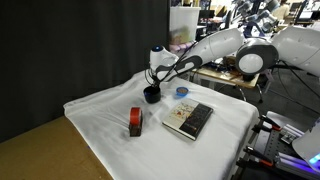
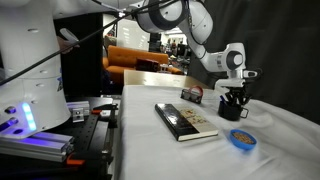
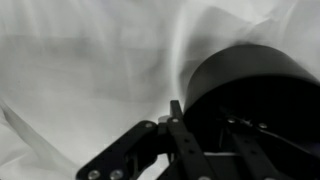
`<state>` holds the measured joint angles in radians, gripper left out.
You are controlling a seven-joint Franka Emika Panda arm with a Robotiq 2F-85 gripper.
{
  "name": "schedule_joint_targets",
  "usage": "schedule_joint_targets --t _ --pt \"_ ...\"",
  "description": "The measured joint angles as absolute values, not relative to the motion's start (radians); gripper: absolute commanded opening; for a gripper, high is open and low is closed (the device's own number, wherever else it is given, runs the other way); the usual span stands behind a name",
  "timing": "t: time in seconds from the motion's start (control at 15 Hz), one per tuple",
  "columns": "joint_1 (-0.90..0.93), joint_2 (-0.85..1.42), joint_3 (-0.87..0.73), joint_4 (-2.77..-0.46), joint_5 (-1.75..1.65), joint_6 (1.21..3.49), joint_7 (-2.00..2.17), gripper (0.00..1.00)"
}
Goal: Move the black cup slightly forward
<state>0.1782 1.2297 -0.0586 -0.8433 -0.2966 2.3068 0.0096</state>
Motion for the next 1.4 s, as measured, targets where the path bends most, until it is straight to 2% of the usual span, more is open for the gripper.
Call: schedule_joint_targets --t 0.47,0.53,0.67,1.0,1.4 --pt "0.178 1.230 -0.059 -0.843 -0.297 2.307 0.009 0.31" --pt "0.178 1.230 -0.059 -0.843 -0.297 2.307 0.009 0.56" --pt "0.178 1.230 -0.059 -0.843 -0.297 2.307 0.010 0.63" --pt "0.177 1.231 -0.064 -0.840 -0.299 2.309 0.010 0.98" --pt "0.174 1.232 -0.080 -0.813 -0.299 2.309 0.009 1.00"
